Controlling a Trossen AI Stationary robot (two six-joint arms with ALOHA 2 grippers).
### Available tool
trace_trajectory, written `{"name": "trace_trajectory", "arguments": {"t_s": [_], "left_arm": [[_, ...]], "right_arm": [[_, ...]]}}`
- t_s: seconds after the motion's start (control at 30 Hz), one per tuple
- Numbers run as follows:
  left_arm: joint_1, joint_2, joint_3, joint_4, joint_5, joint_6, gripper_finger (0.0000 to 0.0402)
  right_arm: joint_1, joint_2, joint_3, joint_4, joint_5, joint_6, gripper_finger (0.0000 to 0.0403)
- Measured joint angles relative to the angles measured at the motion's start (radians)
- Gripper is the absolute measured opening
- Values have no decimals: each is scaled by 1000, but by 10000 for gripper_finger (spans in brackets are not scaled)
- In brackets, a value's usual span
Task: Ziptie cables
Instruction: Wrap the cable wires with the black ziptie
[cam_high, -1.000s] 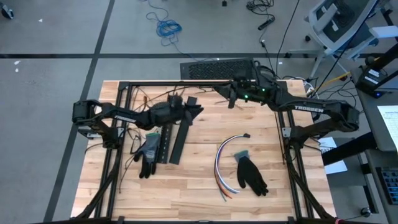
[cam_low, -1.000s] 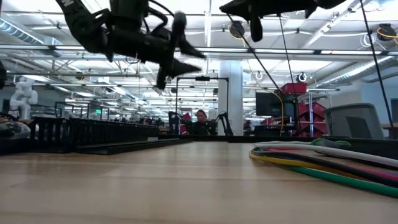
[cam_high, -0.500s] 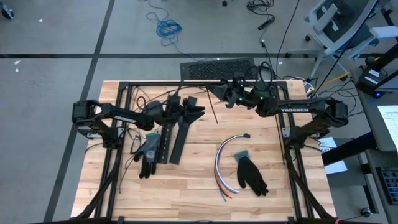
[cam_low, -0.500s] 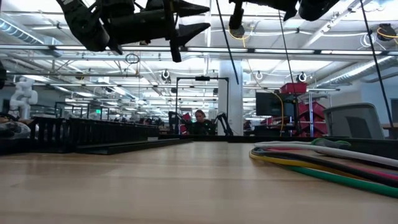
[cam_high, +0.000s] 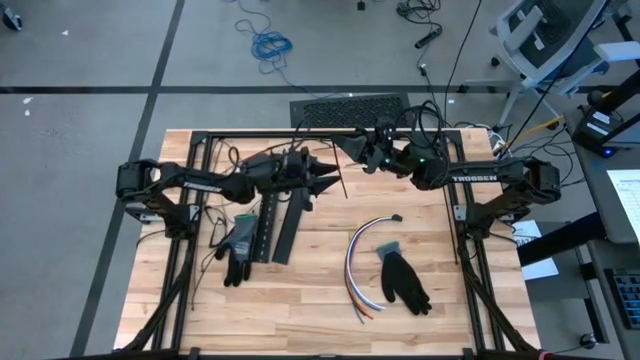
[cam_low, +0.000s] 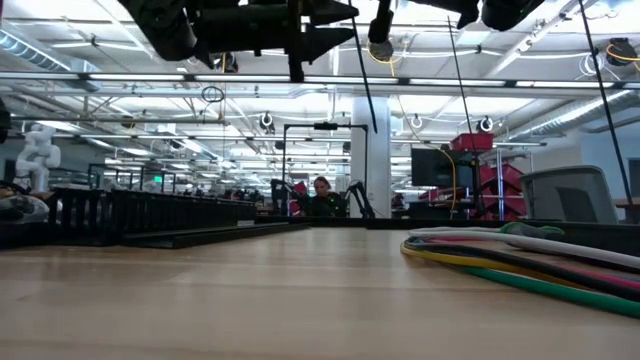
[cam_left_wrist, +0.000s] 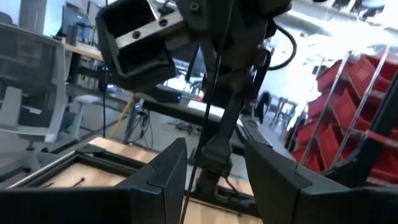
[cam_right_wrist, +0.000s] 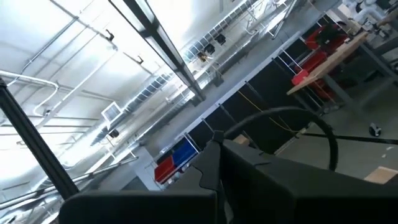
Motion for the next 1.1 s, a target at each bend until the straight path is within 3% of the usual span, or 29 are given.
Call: {"name": "trace_trajectory", "arguments": {"t_s": [0.43, 0.73, 1.1], "left_arm": [[10, 0, 27, -13, 0, 81, 156], [9, 0, 27, -8, -4, 83, 125], [9, 0, 57, 19, -24, 84, 122]], "right_arm": [[23, 0, 0, -16, 8, -11, 0], [24, 0, 0, -19, 8, -12, 0], [24, 0, 0, -25, 12, -19, 0]]}}
